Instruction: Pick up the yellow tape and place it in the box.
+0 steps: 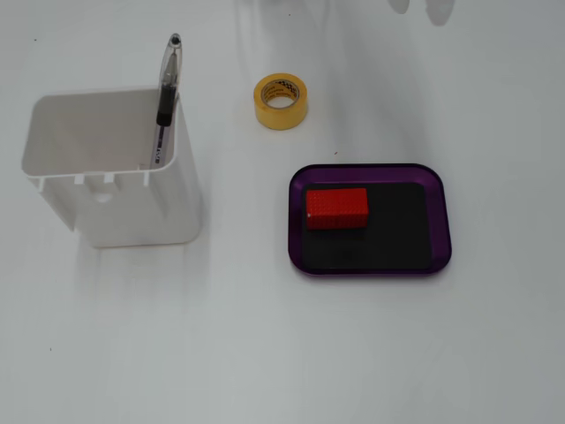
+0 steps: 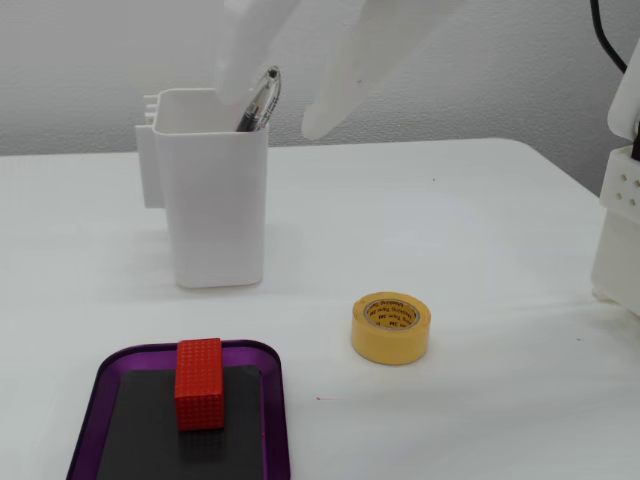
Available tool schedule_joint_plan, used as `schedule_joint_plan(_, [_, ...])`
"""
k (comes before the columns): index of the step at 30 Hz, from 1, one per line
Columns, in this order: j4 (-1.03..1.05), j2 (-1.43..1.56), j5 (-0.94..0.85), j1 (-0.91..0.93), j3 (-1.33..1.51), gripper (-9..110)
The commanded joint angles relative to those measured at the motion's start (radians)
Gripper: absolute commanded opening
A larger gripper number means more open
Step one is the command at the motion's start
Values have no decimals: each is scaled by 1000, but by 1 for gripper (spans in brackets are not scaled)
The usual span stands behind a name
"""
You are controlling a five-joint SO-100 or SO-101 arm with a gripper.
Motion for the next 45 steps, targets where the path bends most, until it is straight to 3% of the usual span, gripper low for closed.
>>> schedule_joint_plan(1, [-331, 1618, 161, 225, 1873, 0])
schedule_joint_plan(20, [-334, 1618, 146, 233, 1871, 0])
schedule_joint_plan(28, [-321, 1605, -29, 238, 1815, 0])
schedule_joint_plan(32, [-319, 1605, -29, 239, 1815, 8])
schedule_joint_plan(39, [-290, 1601, -28, 440, 1744, 16])
schedule_joint_plan(45, [-282, 1470, -75, 463, 1674, 16])
